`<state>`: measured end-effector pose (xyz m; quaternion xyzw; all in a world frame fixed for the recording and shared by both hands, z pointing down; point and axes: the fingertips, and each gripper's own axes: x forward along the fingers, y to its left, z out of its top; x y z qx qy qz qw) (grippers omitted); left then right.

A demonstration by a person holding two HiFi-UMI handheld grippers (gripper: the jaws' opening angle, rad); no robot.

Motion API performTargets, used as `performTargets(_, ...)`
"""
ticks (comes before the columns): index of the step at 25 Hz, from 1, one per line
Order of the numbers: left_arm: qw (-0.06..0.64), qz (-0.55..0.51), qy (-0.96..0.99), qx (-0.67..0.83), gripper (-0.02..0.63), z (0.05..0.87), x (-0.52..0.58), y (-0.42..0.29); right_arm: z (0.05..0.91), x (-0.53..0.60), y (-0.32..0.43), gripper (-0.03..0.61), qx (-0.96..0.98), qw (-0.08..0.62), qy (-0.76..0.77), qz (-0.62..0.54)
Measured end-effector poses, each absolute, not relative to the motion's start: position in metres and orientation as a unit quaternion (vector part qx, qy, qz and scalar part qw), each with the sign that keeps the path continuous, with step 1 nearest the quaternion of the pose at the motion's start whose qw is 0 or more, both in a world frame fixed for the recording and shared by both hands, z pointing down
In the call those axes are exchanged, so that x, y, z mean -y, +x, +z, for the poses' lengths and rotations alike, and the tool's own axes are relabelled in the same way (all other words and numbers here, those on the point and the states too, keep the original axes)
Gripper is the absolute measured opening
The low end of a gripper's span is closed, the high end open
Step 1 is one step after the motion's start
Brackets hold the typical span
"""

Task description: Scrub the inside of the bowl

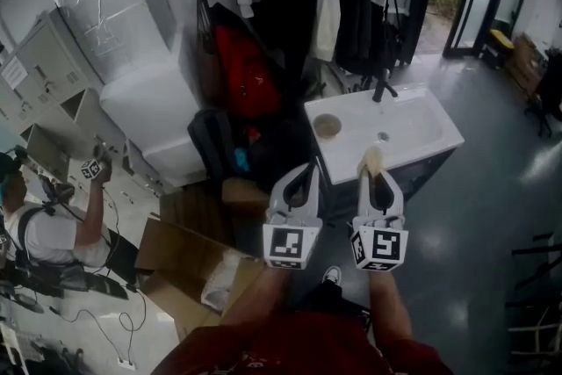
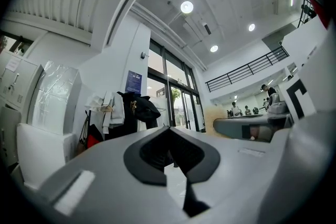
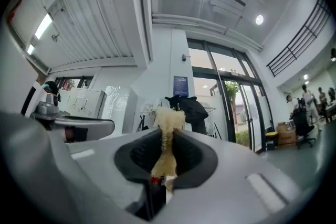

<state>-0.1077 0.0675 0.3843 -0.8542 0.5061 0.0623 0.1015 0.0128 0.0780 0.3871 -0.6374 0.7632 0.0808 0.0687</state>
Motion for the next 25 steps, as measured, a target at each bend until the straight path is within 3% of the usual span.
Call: performTargets(25,0.107,0.056,-0.843,-0.525,0.006,0.366,0.109,0.031,0.369,0.098,0.152,0.049,-0.775,0.090,-0.621,0.074)
